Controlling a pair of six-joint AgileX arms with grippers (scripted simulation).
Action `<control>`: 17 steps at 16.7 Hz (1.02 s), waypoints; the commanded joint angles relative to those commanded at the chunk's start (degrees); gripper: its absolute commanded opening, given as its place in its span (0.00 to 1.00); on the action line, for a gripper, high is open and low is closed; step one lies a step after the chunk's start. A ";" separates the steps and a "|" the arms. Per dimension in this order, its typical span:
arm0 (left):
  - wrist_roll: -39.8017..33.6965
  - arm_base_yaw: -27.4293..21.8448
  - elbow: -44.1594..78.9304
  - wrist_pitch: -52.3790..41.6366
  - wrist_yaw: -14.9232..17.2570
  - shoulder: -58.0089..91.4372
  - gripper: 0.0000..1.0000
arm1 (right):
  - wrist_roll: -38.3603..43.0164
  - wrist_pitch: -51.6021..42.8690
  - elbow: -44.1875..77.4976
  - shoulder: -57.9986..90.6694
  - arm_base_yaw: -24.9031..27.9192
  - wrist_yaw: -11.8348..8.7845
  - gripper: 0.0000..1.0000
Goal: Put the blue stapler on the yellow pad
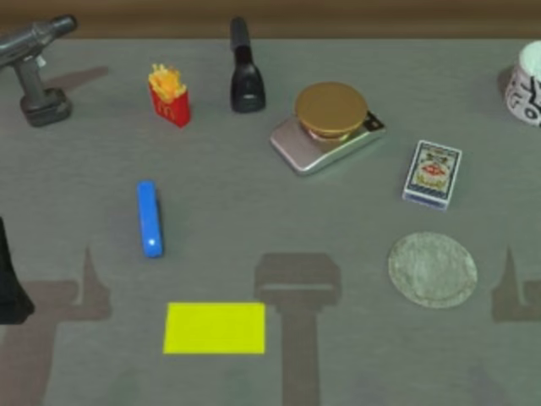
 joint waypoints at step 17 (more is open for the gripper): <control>-13.27 -7.88 58.50 -39.26 -0.27 66.28 1.00 | 0.00 0.00 0.00 0.00 0.00 0.00 1.00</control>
